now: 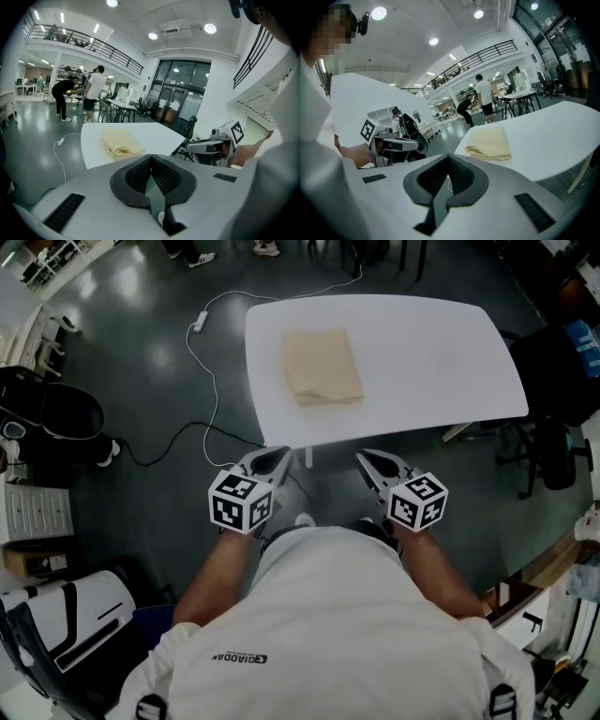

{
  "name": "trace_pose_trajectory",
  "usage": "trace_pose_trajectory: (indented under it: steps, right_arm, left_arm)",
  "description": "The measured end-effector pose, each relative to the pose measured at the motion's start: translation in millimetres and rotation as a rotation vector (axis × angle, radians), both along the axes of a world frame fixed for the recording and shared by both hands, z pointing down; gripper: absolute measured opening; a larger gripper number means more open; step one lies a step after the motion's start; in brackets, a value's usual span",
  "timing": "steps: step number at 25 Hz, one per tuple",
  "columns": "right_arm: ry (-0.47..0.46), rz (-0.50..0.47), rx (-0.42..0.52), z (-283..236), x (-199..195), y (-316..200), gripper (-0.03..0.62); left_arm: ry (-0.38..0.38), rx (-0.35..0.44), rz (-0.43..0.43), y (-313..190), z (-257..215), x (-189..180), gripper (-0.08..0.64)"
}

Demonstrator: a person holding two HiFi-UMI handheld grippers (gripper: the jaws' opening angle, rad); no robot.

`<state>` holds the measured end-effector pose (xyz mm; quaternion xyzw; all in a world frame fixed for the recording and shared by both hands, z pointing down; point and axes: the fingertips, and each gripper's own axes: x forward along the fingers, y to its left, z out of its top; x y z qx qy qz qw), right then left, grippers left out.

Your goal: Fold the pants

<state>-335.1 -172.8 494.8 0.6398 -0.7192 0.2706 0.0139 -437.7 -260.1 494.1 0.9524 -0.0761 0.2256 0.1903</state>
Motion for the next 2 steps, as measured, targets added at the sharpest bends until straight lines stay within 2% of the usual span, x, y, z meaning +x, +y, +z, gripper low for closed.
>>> trace_pose_trajectory:
  steps: [2]
  right_arm:
    - [-0.001, 0.0, -0.003, 0.2, -0.6, -0.2, 0.018]
  left_arm:
    - [-0.002, -0.002, 0.0, -0.1, 0.5, -1.2, 0.028]
